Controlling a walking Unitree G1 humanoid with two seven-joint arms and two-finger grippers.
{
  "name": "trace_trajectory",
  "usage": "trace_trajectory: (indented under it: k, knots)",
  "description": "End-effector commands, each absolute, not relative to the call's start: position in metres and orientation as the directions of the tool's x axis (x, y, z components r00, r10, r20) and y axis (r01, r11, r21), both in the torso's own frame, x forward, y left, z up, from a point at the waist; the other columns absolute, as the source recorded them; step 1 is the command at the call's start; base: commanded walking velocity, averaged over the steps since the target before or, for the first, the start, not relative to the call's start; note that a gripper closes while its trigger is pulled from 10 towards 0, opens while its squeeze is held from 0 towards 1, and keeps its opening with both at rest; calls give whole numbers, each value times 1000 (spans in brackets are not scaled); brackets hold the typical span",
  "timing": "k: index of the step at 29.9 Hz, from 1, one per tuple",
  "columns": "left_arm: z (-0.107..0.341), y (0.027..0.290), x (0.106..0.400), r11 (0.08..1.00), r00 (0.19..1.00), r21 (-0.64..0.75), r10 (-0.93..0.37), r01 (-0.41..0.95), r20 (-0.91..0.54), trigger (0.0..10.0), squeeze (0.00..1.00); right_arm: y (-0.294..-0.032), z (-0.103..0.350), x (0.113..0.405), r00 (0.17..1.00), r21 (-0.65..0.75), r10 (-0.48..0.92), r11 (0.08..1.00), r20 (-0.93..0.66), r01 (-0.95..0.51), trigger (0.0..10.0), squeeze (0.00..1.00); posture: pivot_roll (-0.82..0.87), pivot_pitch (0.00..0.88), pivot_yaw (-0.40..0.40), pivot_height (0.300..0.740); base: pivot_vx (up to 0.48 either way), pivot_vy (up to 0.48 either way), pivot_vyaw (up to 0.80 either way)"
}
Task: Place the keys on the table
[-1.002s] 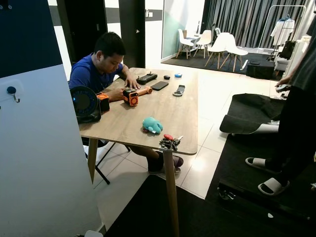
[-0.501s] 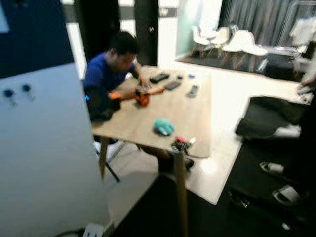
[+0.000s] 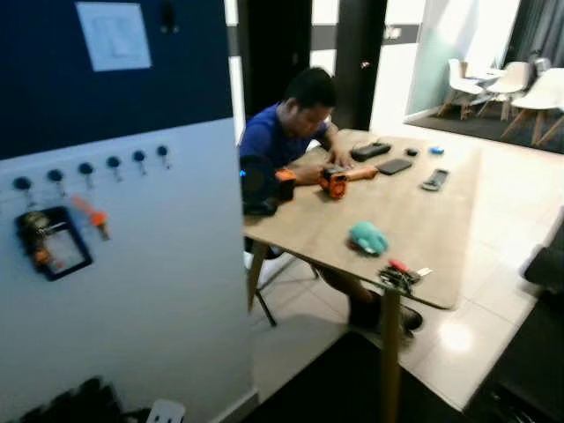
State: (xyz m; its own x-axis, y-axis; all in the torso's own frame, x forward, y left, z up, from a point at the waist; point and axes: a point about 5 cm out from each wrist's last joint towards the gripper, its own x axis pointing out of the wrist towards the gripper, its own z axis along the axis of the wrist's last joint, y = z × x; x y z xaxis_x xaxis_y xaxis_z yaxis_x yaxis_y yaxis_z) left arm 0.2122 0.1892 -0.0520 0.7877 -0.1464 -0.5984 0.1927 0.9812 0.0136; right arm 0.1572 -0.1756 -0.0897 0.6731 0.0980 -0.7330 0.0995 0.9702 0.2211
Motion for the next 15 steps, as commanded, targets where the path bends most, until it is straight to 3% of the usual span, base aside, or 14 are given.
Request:
trace_trajectory:
  k: [1, 15]
  knots:
    - [-57, 193, 204, 982, 768, 17, -138, 190, -626, 10000, 0, -175, -90, 158, 673, 218, 97, 971, -733, 97, 10000, 0, 68, 0, 29, 740, 0, 0, 800]
    - [-58, 196, 204, 982, 758, 39, -117, 185, -641, 10000, 0, -175, -89, 159, 674, 214, 89, 971, -733, 104, 10000, 0, 71, 4, 37, 740, 0, 0, 800]
